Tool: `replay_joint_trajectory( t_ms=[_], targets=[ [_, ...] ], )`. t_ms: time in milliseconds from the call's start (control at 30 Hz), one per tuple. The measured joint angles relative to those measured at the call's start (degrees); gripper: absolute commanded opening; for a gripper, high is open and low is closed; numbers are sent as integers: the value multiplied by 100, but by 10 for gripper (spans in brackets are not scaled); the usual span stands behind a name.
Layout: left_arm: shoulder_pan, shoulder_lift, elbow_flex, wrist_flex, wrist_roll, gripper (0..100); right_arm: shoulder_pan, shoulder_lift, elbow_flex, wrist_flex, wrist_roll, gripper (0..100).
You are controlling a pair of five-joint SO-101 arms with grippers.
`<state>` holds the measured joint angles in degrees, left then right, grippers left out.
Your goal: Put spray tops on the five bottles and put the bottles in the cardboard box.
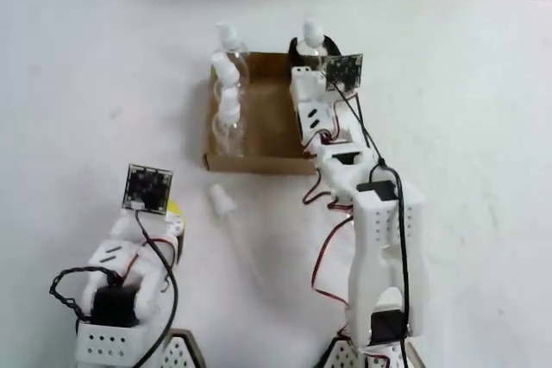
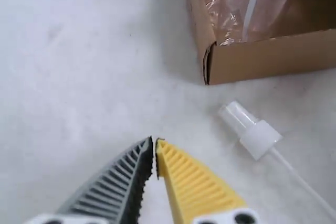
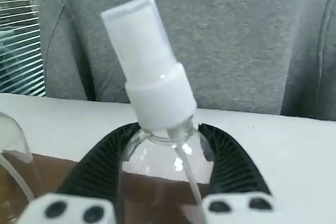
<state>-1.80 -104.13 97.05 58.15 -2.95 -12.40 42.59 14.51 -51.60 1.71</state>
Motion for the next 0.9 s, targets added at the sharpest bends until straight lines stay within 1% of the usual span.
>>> replay_joint_trajectory(
  t_ms=[167,700,767,833,900],
  targets=[
    [0,0,0,0,0,23,-35,193,0,-264,149,15],
    [0,0,0,0,0,23,-35,193,0,-264,167,19],
    [0,0,0,0,0,23,-35,193,0,-255,167,49],
    [0,0,0,0,0,23,-35,167,-9,-141,167,112],
    [0,0,0,0,0,23,-35,44,18,114,-35,162]
  ],
)
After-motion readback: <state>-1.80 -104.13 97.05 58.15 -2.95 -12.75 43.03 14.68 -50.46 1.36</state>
